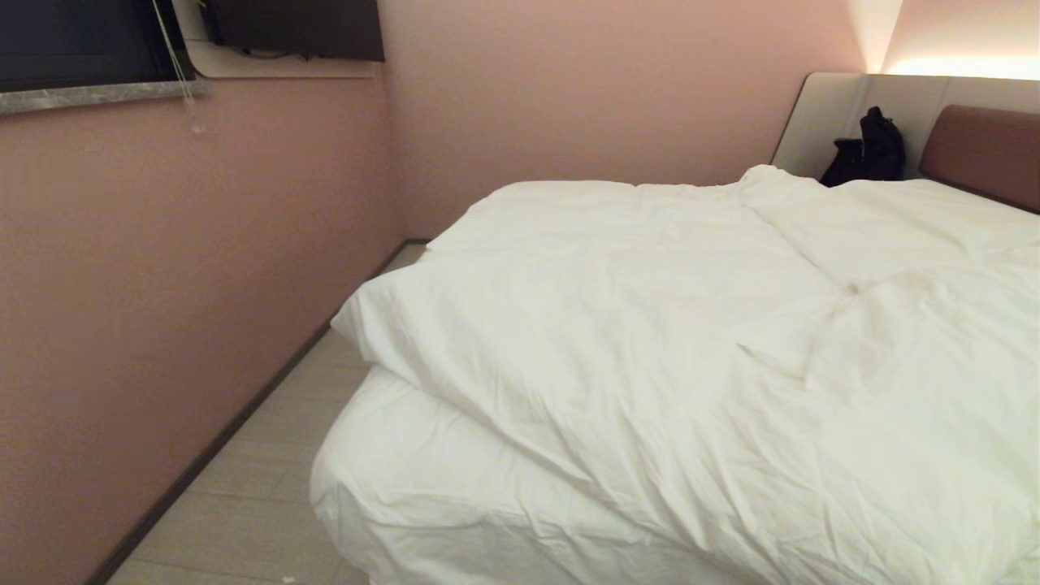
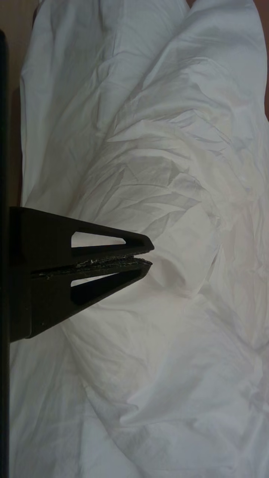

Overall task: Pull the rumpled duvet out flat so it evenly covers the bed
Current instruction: Hold the folded corner of the quilt

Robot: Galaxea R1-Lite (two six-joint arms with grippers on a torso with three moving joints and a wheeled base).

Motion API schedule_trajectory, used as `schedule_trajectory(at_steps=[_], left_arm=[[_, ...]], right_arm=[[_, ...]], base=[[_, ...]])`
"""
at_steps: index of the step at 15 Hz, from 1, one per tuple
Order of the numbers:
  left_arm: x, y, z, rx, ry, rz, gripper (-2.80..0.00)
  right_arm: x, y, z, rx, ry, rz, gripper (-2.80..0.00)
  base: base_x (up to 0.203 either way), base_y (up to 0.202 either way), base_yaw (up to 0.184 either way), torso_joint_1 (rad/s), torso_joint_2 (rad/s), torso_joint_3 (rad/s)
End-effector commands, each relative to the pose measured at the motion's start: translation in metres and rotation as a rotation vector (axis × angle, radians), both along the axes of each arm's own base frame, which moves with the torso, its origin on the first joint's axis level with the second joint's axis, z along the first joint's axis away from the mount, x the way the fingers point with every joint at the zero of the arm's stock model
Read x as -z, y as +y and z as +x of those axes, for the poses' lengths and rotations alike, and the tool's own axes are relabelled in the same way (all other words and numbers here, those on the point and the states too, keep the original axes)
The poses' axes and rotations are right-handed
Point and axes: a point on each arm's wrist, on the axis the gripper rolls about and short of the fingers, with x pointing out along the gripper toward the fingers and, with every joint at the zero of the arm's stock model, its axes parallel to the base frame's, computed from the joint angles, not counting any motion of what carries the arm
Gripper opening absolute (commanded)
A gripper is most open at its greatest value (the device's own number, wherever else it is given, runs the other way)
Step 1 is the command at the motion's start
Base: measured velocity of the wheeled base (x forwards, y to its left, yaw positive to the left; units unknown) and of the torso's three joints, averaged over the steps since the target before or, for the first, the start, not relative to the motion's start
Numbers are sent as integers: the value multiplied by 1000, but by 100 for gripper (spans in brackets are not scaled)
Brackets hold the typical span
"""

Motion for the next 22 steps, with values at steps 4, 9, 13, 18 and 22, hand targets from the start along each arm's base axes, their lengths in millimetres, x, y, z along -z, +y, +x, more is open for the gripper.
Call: schedule_trajectory(at_steps=[4, 9, 13, 18, 22], left_arm=[[-77, -3, 119, 94, 363, -109, -280], [-86, -20, 312, 300, 559, -195, -280], [-30, -73, 427, 509, 669, -211, -280], [11, -134, 475, 626, 723, -338, -280], [36, -137, 490, 570, 712, -402, -280]], right_arm=[[0, 0, 0, 0, 1, -1, -280], [0, 0, 0, 0, 2, 0, -280], [0, 0, 0, 0, 2, 0, -280], [0, 0, 0, 0, 2, 0, -280], [0, 0, 0, -2, 2, 0, -280]], base=[[0, 0, 0, 0, 0, 0], [0, 0, 0, 0, 0, 0], [0, 0, 0, 0, 0, 0], [0, 0, 0, 0, 0, 0], [0, 0, 0, 0, 0, 0]])
